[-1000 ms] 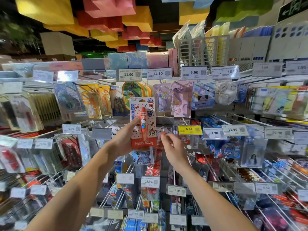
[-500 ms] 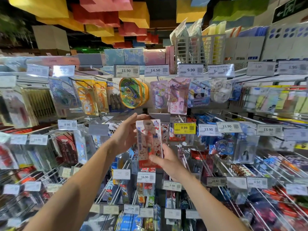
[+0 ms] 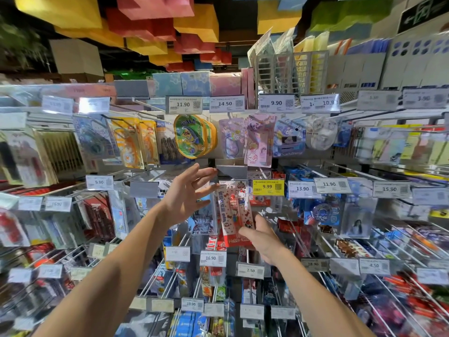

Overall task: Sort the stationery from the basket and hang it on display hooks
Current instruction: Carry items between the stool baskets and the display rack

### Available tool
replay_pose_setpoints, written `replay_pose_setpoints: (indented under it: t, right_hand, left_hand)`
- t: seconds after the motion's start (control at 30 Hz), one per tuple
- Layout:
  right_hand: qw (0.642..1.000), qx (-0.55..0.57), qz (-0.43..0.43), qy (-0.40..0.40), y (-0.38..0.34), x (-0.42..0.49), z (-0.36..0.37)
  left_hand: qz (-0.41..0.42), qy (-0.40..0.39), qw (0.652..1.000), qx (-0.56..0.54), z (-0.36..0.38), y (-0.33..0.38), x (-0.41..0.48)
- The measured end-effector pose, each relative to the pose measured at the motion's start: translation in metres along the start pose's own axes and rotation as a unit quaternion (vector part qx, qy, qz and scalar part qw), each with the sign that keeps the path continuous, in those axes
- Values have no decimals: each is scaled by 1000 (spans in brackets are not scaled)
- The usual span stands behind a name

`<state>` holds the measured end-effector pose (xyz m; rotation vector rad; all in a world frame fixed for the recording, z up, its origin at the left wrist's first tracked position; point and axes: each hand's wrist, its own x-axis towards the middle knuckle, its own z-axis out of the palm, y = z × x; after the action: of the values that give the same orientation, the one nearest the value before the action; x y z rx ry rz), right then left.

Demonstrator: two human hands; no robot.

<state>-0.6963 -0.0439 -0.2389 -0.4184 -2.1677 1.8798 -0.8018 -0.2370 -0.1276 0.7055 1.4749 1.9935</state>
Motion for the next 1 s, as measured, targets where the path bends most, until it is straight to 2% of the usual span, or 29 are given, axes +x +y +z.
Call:
replay_pose_setpoints:
  t: [0.1, 0.37, 0.47, 0.6, 0.7, 0.8, 0.9, 1.0]
  right_hand:
    - [999, -30, 4, 15, 6, 10, 5]
    - [993, 19, 83, 79, 11, 37, 4]
    - [985, -23, 126, 118, 13, 38, 1]
    - [977, -97, 128, 137, 19, 29, -3]
    - [977, -169, 94, 88, 15, 21, 2]
    - [981, -191, 22, -32, 20, 14, 14]
    - [960, -232, -71, -142, 17, 0, 30]
    - [930, -249, -136, -234, 26, -14, 51]
  left_hand:
    - [-3, -10, 1000, 6, -2, 1, -2]
    - [-2, -7, 1000, 13, 0, 0, -6]
    - [1, -3, 1000, 14, 1, -2, -9]
    - [-11, 13, 999, 27, 3, -9, -19]
    - [-52, 55, 995, 68, 6, -22, -32]
    - [-68, 103, 978, 165, 2, -43, -50]
    - [-57, 173, 939, 290, -2, -69, -83]
    - [-60, 248, 899, 357, -10, -98, -130]
